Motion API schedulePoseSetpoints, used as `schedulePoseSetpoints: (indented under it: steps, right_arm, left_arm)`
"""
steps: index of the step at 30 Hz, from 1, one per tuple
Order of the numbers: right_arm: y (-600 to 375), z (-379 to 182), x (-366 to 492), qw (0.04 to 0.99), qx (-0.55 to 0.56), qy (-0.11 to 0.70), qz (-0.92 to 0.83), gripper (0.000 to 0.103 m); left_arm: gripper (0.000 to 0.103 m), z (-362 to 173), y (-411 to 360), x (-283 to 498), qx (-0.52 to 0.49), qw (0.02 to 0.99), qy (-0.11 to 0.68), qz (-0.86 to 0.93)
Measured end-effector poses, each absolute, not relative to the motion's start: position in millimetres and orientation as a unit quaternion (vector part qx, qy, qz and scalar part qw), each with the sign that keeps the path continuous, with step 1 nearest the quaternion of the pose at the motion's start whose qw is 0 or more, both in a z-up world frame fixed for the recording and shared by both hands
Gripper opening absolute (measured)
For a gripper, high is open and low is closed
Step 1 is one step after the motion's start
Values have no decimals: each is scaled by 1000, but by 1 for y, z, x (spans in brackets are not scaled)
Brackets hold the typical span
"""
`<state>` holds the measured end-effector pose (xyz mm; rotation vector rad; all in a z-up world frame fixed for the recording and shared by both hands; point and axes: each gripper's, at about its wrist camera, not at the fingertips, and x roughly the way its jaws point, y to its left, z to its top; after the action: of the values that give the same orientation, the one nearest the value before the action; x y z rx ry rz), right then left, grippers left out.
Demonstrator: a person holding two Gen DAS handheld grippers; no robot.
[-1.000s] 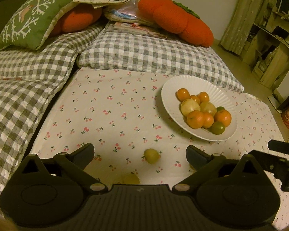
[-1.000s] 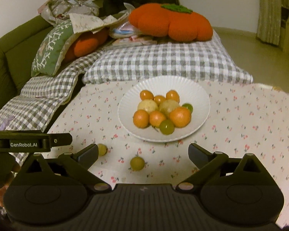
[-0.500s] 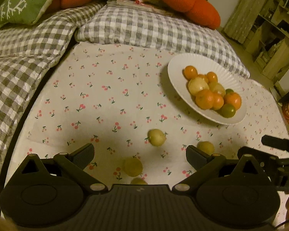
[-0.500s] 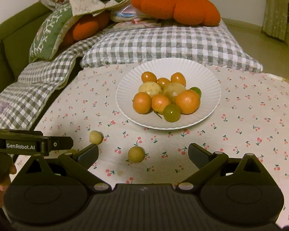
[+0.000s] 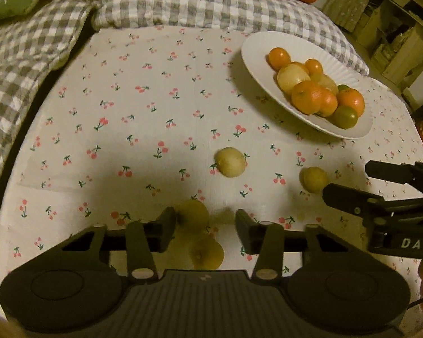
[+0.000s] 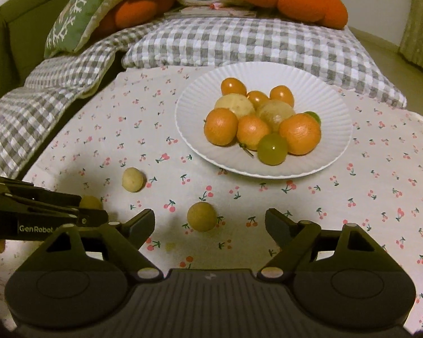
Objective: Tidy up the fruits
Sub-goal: 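Grasp a small yellowish fruit from the sheet with the left gripper while the right grasps another, then carry both small yellowish fruits over the white plate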
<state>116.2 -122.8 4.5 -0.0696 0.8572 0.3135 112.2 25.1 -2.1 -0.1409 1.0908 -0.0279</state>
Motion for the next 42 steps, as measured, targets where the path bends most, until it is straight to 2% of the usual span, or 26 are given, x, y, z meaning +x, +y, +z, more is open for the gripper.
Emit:
schedulePoseSetpoints:
  steps: [3, 9, 11, 13, 16, 42]
  right_arm:
    - [-120, -1, 120, 898, -38, 413, 148, 77]
    - [-117, -9, 126, 899, -45, 410, 144, 62]
    - [-115, -12, 127, 900, -50, 408, 145, 54]
    - [-113, -13, 128, 899, -52, 409, 148, 38]
    - [-111, -12, 128, 899, -53, 407, 151, 23]
    - [-100, 12, 114, 906, -29, 378, 190, 23]
  left_arm:
    - [10, -4, 28, 114, -71, 851, 520, -7]
    - [10, -5, 31, 114, -78, 851, 519, -7]
    - [10, -5, 30, 114, -76, 851, 519, -8]
    - [10, -5, 31, 114, -77, 851, 519, -8]
    - [10, -5, 31, 114, -80, 851, 518, -9]
    - [9, 13, 23, 109, -70, 872, 483, -28]
